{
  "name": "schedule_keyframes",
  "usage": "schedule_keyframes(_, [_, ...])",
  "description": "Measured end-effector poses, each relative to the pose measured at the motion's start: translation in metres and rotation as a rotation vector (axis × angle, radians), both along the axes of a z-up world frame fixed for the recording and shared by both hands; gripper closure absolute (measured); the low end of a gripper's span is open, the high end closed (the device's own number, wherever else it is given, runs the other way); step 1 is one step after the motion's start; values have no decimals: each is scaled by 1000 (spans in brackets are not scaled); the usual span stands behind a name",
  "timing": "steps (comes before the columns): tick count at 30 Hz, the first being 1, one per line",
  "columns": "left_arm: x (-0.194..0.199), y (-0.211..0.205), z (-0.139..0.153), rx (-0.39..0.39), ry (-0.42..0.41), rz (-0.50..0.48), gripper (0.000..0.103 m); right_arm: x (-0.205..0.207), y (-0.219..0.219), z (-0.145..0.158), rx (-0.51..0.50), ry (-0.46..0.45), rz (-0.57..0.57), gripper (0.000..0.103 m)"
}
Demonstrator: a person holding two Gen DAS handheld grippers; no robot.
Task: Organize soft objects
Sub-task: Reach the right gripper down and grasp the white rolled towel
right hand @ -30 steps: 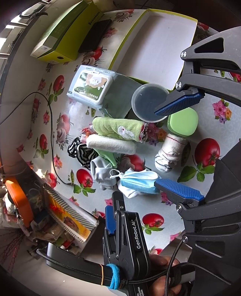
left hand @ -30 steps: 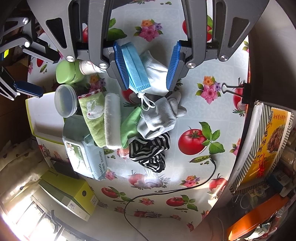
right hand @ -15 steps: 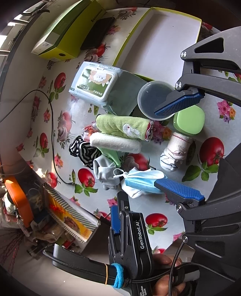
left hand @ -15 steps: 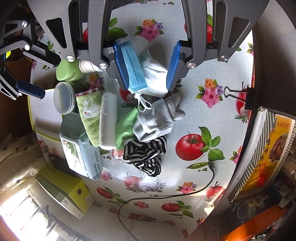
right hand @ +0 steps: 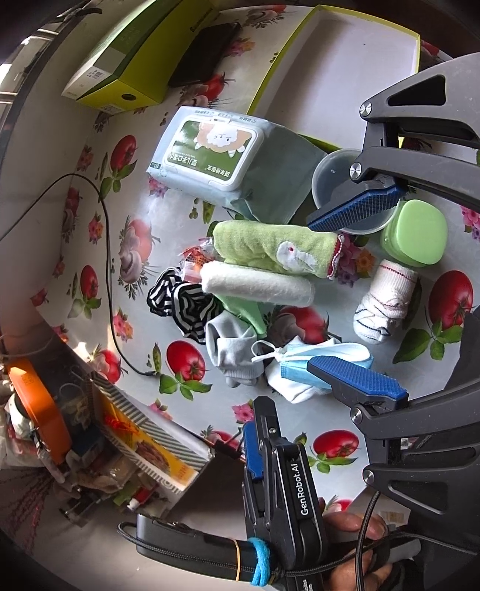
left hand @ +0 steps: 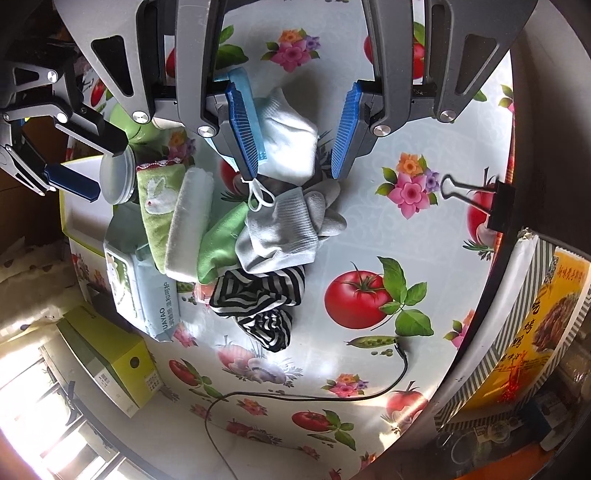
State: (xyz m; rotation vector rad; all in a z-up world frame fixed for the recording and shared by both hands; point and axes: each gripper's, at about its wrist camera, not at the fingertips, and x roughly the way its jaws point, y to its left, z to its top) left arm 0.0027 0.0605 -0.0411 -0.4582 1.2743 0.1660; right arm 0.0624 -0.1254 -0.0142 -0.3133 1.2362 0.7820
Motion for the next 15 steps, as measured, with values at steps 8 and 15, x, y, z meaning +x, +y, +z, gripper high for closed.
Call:
schedule_keyframes(8, [0,21,-13,-36,13,48,60,16,25,-17,-7,18,22,36])
schedule_keyframes(15, [-2,21,-21,-85,28,48,60,34,42,-42,-41,36,31,45])
